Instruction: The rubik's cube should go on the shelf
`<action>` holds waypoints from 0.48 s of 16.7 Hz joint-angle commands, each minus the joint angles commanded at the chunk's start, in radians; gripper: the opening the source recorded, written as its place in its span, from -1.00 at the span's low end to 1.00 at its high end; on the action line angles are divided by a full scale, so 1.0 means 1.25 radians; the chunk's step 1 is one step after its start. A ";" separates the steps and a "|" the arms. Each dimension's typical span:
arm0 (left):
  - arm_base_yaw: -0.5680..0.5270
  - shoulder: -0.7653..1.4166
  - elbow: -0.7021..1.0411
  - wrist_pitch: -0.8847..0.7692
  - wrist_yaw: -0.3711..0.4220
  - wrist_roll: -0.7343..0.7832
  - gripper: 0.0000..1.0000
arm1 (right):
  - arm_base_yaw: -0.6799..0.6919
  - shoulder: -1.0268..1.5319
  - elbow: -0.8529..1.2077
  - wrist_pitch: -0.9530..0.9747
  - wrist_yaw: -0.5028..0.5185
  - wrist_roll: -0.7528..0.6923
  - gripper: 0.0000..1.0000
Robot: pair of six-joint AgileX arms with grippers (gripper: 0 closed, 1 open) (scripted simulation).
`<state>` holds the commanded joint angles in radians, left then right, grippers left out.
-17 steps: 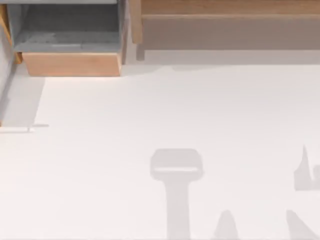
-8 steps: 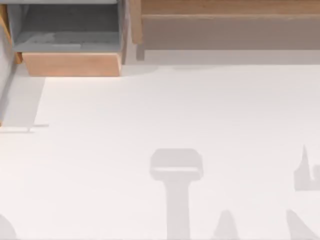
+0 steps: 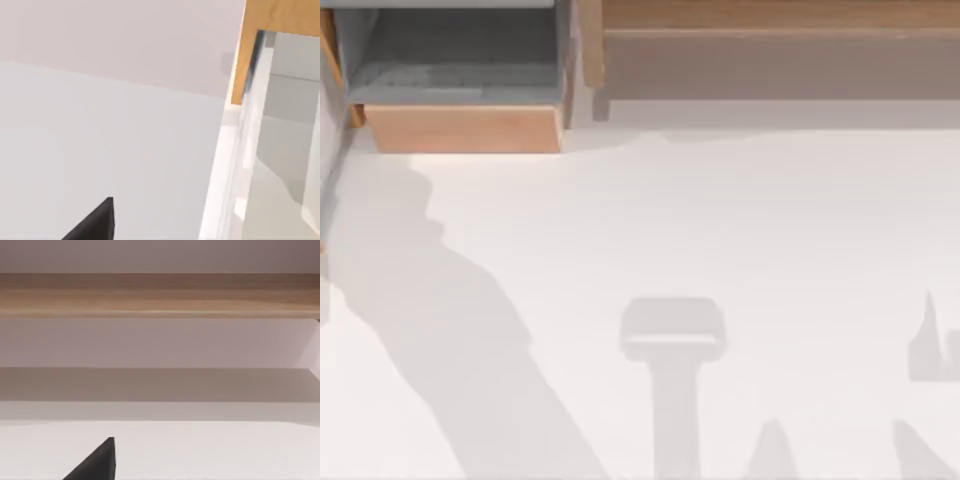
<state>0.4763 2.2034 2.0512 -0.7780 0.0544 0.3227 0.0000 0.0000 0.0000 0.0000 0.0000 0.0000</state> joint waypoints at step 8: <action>-0.124 0.147 0.194 -0.380 -0.042 -0.266 1.00 | 0.000 0.000 0.000 0.000 0.000 0.000 1.00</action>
<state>0.3210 2.3875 2.2936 -1.2534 0.0015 -0.0098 0.0000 0.0000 0.0000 0.0000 0.0000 0.0000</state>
